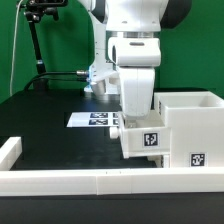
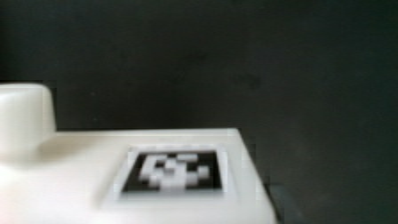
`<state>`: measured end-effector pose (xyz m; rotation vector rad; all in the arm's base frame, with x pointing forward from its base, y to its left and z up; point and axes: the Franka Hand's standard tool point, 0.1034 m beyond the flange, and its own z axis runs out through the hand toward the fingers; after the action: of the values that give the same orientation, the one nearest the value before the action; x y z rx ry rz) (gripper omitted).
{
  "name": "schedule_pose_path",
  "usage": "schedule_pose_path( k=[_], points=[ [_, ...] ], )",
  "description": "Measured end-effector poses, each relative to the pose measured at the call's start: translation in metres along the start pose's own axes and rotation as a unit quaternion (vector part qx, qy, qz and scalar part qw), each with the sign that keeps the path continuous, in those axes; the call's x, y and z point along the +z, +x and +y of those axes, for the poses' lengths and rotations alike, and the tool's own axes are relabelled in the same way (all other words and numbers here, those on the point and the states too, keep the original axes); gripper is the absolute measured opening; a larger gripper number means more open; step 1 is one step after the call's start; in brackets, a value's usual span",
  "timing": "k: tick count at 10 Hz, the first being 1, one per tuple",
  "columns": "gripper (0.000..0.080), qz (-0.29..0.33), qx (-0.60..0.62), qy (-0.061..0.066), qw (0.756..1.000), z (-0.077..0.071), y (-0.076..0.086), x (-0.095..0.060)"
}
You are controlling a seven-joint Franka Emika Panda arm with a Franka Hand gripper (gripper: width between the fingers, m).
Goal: Assemble drawer
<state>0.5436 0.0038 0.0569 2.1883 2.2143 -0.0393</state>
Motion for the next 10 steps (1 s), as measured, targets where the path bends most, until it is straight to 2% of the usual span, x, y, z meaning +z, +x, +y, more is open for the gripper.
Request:
schedule_pose_path(
  k=[1,2,3,4,5,6,7,8,9,10],
  points=[
    [0.0261,-0.004,0.0,0.004,1.0,0.0,-0.001,-0.012],
    [0.0261,-0.007,0.0,0.003,1.0,0.002,-0.003,-0.023],
    [0.0469,-0.01,0.002,0.007,1.0,0.002,-0.006,-0.03],
    [0.0469,-0.014,0.001,0.012,1.0,0.002,-0.011,-0.038],
    [0.0609,-0.018,-0.001,0.015,1.0,0.003,-0.019,-0.047],
    [0.0609,-0.021,-0.006,0.014,1.0,0.008,-0.03,-0.056],
    [0.0642,-0.022,-0.015,0.017,1.0,0.005,-0.043,-0.054],
    [0.0642,-0.022,-0.027,0.022,0.999,0.002,-0.059,-0.049],
    [0.0648,-0.021,-0.029,0.027,0.999,-0.001,-0.068,-0.044],
    [0.0649,-0.021,-0.029,0.027,0.999,0.0,-0.066,-0.045]
  ],
)
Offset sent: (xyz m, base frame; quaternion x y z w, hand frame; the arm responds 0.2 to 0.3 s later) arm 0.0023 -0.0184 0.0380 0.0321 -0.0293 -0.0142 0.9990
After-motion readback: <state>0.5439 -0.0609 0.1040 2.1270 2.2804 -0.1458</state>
